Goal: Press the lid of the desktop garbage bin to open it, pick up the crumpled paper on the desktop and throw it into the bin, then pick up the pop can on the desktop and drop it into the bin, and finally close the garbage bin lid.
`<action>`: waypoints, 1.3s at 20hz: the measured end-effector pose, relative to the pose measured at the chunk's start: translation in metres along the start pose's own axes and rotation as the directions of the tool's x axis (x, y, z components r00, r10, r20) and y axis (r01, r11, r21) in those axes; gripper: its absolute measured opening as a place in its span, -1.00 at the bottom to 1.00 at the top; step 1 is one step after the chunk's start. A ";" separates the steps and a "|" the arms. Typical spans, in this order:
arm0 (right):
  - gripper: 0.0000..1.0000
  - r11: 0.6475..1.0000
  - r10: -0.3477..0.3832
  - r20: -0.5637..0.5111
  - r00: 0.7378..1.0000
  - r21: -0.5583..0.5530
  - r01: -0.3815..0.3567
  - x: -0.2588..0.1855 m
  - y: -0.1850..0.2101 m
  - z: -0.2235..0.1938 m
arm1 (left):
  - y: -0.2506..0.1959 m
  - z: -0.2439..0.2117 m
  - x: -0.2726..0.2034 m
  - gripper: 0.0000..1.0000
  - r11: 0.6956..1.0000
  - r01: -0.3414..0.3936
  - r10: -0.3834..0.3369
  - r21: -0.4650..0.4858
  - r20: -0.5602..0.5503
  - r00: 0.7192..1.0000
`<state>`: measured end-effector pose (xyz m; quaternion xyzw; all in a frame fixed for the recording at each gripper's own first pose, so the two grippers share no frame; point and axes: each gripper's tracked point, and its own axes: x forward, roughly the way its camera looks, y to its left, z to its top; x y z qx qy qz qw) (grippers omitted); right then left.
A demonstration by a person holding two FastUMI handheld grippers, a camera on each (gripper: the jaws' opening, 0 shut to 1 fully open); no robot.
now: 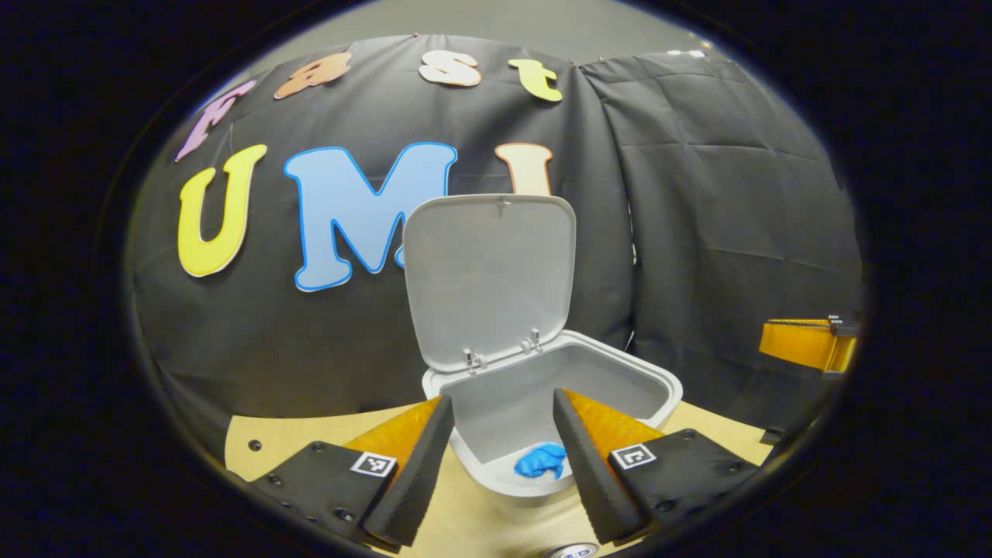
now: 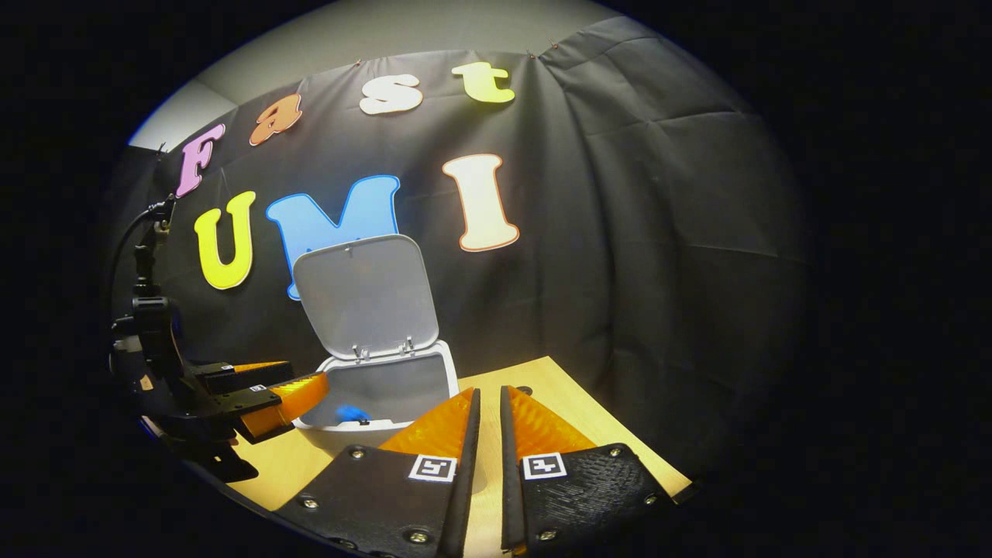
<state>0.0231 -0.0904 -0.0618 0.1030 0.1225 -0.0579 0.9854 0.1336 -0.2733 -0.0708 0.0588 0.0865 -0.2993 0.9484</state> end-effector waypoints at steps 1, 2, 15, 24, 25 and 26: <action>-0.66 1.000 0.008 -0.002 1.000 -0.002 -0.008 0.001 0.003 -0.001 | 0.003 0.000 -0.001 0.84 1.000 -0.006 0.006 -0.004 0.002 1.000; -0.66 1.000 0.015 -0.004 1.000 -0.005 -0.015 0.000 0.006 -0.001 | 0.005 0.000 -0.003 0.70 1.000 -0.013 0.013 -0.009 0.004 1.000; -0.65 0.980 0.184 -0.057 0.981 -0.067 -0.188 -0.004 0.066 -0.026 | 0.116 -0.016 -0.093 0.56 0.951 -0.286 0.287 -0.119 -0.004 0.958; -0.43 0.922 0.341 -0.151 0.928 -0.138 -0.362 -0.020 0.116 -0.065 | 0.167 -0.027 -0.155 0.83 0.883 -0.445 0.449 -0.147 -0.002 0.893; -0.40 0.914 0.357 -0.166 0.919 -0.140 -0.381 -0.022 0.121 -0.071 | 0.169 -0.027 -0.158 0.84 0.879 -0.452 0.457 -0.148 0.000 0.889; -0.26 0.907 0.371 -0.190 0.909 -0.139 -0.399 -0.023 0.124 -0.079 | 0.170 -0.027 -0.161 0.83 0.876 -0.459 0.464 -0.151 0.002 0.886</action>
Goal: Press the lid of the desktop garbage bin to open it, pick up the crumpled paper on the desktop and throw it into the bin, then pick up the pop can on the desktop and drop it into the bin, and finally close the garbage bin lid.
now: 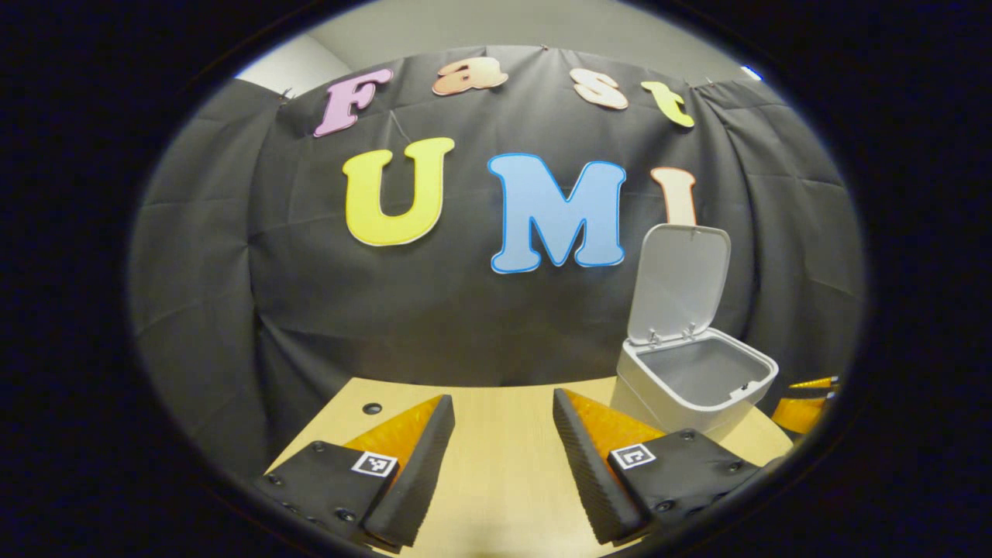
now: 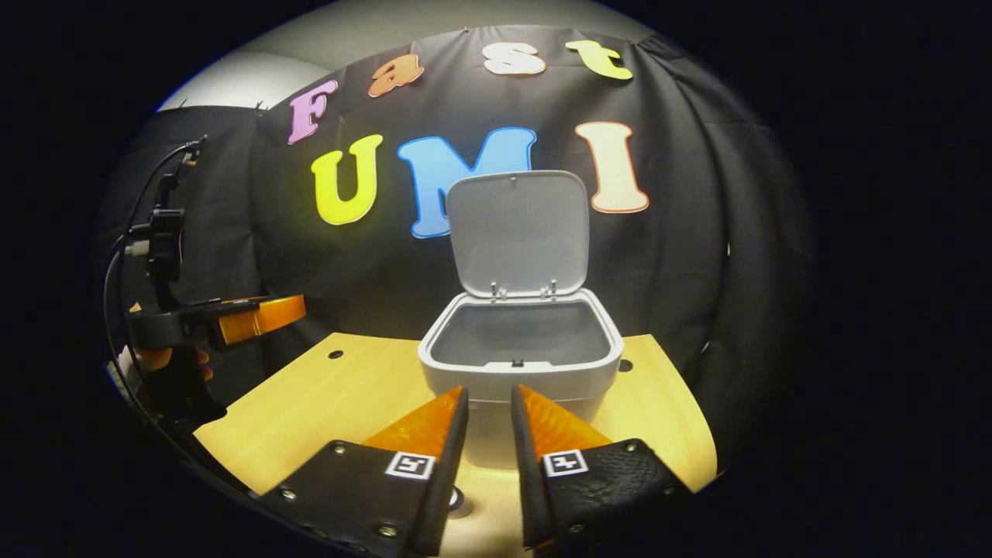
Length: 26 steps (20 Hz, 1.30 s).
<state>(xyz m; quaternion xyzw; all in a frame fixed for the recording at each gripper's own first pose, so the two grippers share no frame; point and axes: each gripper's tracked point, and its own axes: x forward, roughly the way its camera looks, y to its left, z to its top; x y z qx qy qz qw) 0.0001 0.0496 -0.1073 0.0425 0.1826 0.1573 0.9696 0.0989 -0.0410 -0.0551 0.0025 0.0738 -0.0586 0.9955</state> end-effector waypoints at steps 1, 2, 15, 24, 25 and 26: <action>0.11 1.000 0.012 -0.021 1.000 -0.003 -0.012 0.001 0.003 -0.007 | 0.001 0.000 -0.002 0.83 1.000 -0.004 0.004 -0.003 0.003 1.000; 0.21 1.000 0.029 -0.041 0.999 -0.004 -0.030 0.003 0.007 -0.015 | 0.002 0.000 -0.003 0.83 1.000 -0.007 0.007 -0.006 0.003 1.000; 0.97 0.977 0.154 -0.355 0.922 -0.082 -0.194 0.025 0.043 -0.135 | 0.013 -0.011 -0.015 0.70 0.998 -0.039 0.038 -0.048 -0.009 0.999; 0.99 0.964 0.128 -0.504 0.854 -0.138 -0.226 0.048 0.048 -0.199 | 0.025 -0.016 -0.021 0.83 0.997 -0.060 0.059 -0.054 -0.017 0.998; 0.99 0.963 0.123 -0.513 0.850 -0.144 -0.226 0.048 0.047 -0.202 | 0.026 -0.016 -0.022 0.83 0.997 -0.062 0.061 -0.054 -0.018 0.998; 0.99 0.962 0.119 -0.520 0.846 -0.149 -0.227 0.048 0.046 -0.204 | 0.027 -0.016 -0.022 0.83 0.997 -0.063 0.063 -0.054 -0.018 0.998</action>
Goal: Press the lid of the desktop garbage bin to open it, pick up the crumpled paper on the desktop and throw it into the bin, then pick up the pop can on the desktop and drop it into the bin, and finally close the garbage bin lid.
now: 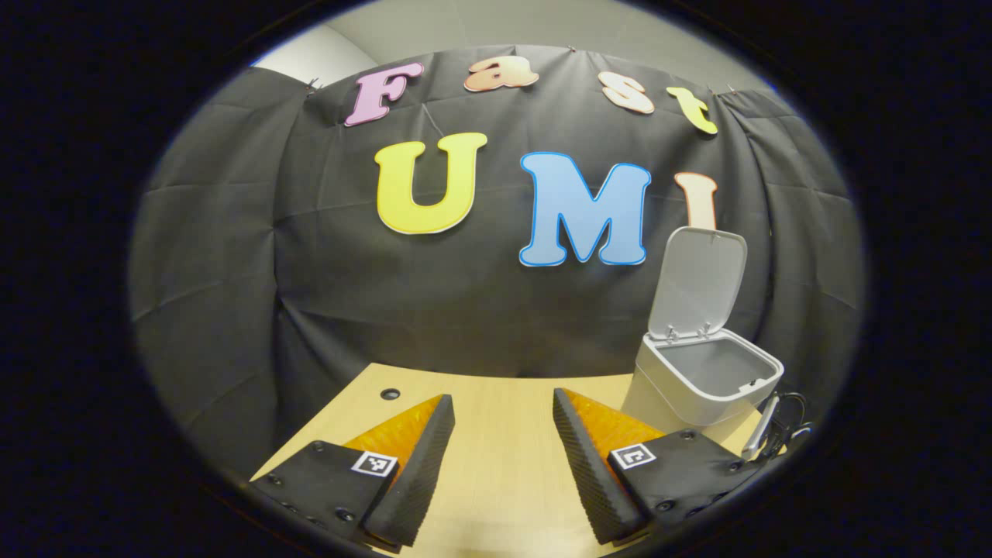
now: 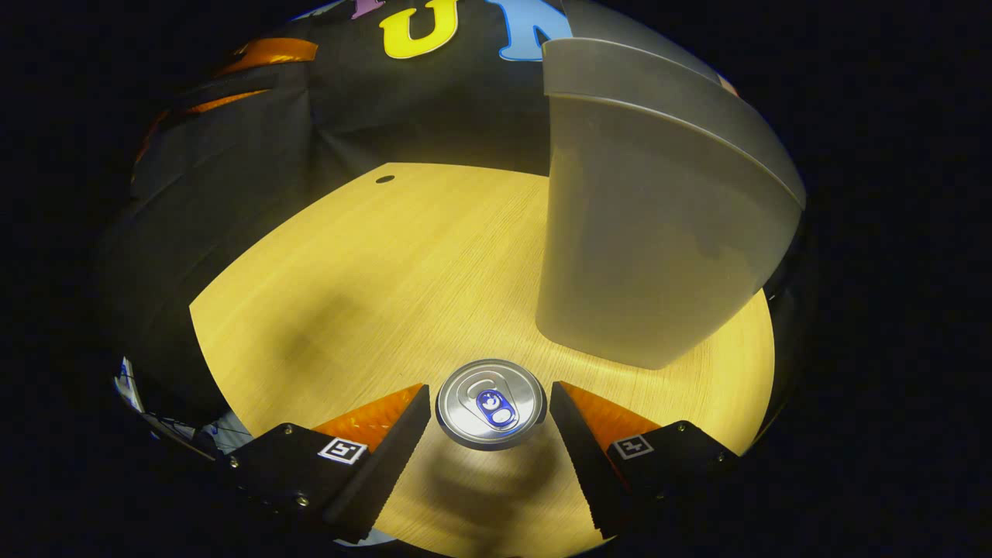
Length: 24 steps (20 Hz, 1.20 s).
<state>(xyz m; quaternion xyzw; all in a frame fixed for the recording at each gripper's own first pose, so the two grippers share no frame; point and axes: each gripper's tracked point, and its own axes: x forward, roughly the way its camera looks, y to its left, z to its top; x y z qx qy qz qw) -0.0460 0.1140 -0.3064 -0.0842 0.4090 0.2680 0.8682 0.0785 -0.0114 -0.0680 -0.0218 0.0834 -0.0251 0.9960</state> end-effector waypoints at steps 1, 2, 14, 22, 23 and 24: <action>0.98 1.000 0.001 -0.005 1.000 -0.003 -0.001 0.000 0.000 0.000 | 0.000 0.000 0.000 0.83 1.000 0.000 0.000 0.000 0.000 1.000; 0.96 1.000 -0.002 -0.011 1.000 -0.006 0.002 0.000 0.000 0.001 | 0.000 0.000 0.000 0.83 1.000 -0.001 0.001 0.001 0.000 1.000; 0.70 0.999 0.052 0.073 0.996 -0.011 -0.051 -0.027 0.004 0.035 | -0.002 -0.002 0.009 0.84 1.000 0.016 -0.016 -0.001 -0.009 1.000; 0.69 0.994 0.110 0.336 0.935 -0.042 -0.102 -0.098 0.023 0.144 | -0.005 -0.001 0.014 0.83 1.000 0.025 -0.025 0.012 -0.009 1.000; 0.69 0.994 0.107 0.374 0.921 -0.040 -0.099 -0.107 0.021 0.159 | -0.005 0.000 0.014 0.83 1.000 0.025 -0.025 0.014 -0.008 1.000; 0.69 0.995 0.103 0.413 0.905 -0.036 -0.097 -0.117 0.019 0.174 | -0.006 0.000 0.014 0.83 1.000 0.027 -0.027 0.015 -0.008 1.000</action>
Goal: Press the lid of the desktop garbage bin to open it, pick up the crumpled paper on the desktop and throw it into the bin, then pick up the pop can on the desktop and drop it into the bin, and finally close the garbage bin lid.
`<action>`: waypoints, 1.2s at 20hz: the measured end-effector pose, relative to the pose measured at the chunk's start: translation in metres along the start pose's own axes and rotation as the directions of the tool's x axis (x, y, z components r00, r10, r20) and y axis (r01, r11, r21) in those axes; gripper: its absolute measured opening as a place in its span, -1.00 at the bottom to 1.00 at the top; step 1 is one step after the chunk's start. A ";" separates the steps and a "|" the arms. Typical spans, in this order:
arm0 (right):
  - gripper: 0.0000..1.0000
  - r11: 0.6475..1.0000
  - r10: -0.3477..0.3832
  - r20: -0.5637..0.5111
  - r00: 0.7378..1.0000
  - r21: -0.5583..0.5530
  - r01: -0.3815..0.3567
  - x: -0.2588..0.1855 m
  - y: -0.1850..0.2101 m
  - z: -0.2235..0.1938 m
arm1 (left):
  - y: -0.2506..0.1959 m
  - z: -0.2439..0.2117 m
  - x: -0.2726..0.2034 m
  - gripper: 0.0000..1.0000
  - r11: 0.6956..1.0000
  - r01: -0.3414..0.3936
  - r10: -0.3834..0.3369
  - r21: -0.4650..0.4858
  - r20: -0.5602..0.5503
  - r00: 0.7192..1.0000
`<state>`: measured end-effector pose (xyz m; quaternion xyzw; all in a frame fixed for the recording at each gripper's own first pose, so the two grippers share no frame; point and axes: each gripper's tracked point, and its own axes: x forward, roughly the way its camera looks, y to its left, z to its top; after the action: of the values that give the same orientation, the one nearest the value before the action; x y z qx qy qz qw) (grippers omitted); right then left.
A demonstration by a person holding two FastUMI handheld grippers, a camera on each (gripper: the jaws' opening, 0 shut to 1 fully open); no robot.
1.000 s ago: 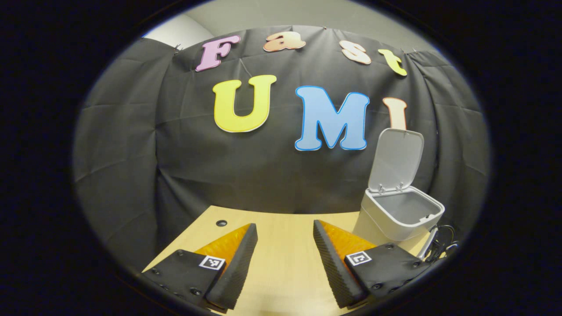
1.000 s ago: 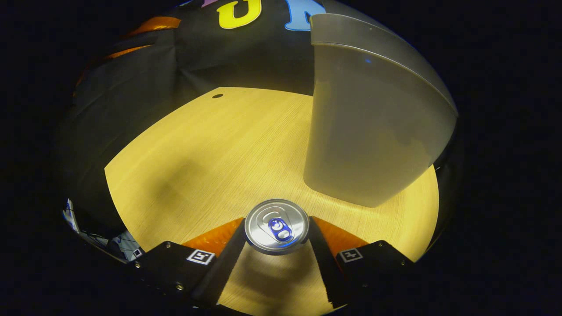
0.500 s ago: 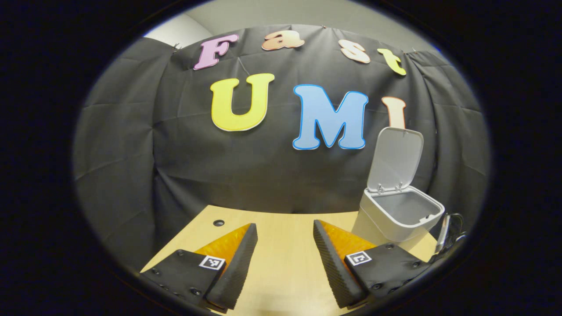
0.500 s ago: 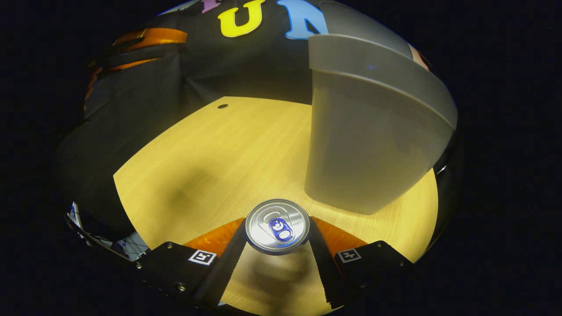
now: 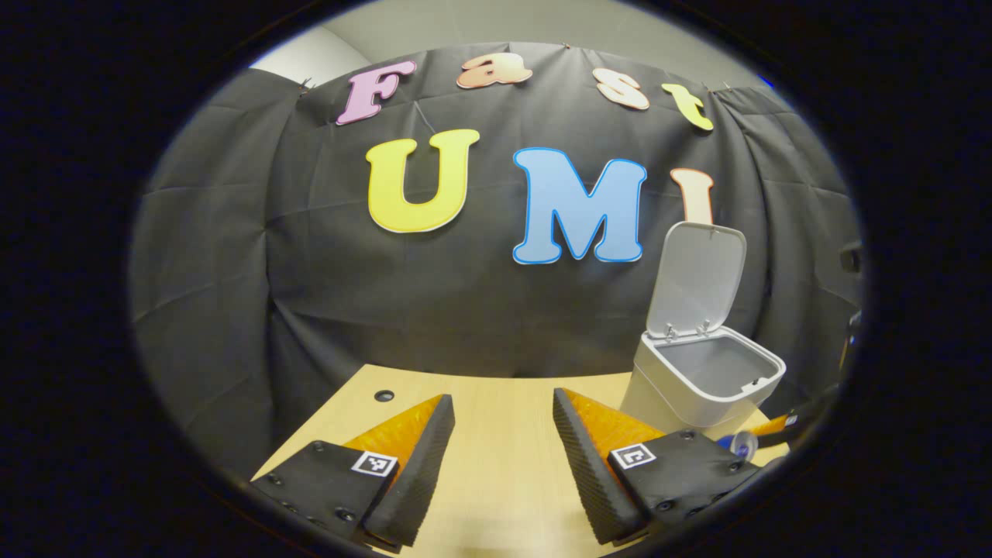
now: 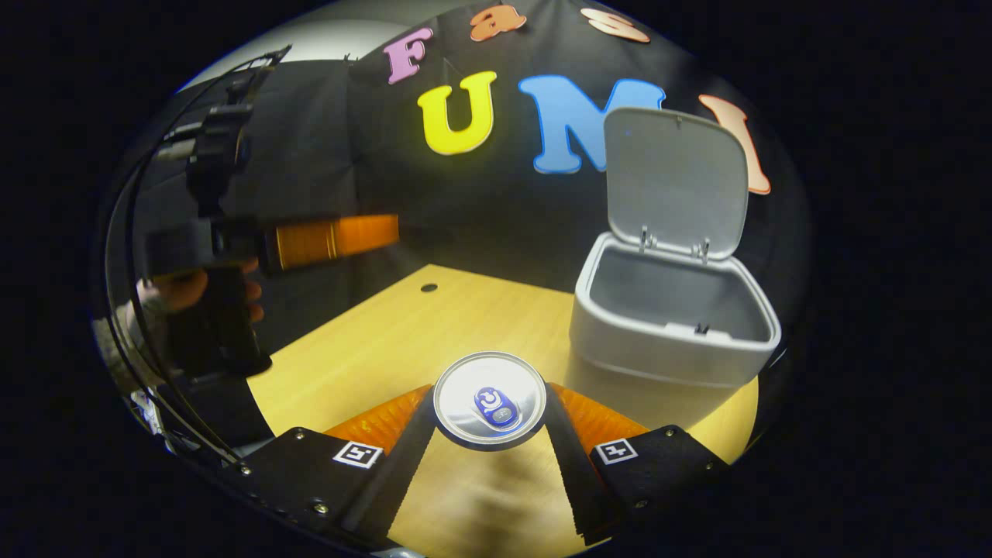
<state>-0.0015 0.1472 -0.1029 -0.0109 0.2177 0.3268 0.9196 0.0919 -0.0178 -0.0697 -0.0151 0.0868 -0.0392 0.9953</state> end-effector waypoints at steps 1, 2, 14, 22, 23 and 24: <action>0.69 1.000 -0.006 0.041 0.999 0.003 0.006 -0.006 -0.001 0.014 | -0.001 0.000 0.000 0.83 1.000 0.001 -0.001 0.001 0.000 1.000; 0.68 1.000 -0.017 0.082 0.997 0.009 0.016 -0.011 -0.004 0.027 | -0.002 0.000 0.001 0.84 1.000 0.003 -0.003 0.002 -0.001 1.000; 0.69 0.931 -0.358 0.244 0.901 0.164 0.326 -0.030 -0.129 0.092 | -0.001 0.001 0.002 0.83 1.000 0.006 -0.006 0.010 -0.003 1.000; 0.68 0.881 -0.461 0.127 0.878 0.185 0.436 -0.031 -0.175 0.056 | -0.003 0.000 0.006 0.84 1.000 0.010 -0.010 0.008 -0.010 1.000; 0.68 0.876 -0.466 0.107 0.878 0.192 0.442 -0.028 -0.179 0.051 | -0.004 0.000 0.006 0.84 1.000 0.012 -0.012 0.009 -0.010 1.000; 0.68 0.874 -0.467 0.088 0.880 0.200 0.444 -0.025 -0.181 0.046 | -0.004 0.000 0.006 0.84 1.000 0.013 -0.013 0.009 -0.010 1.000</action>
<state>0.1084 -0.0024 -0.0733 0.0401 0.1745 0.0806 0.9805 0.0976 -0.0227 -0.0709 -0.0108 0.0916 -0.0461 0.9947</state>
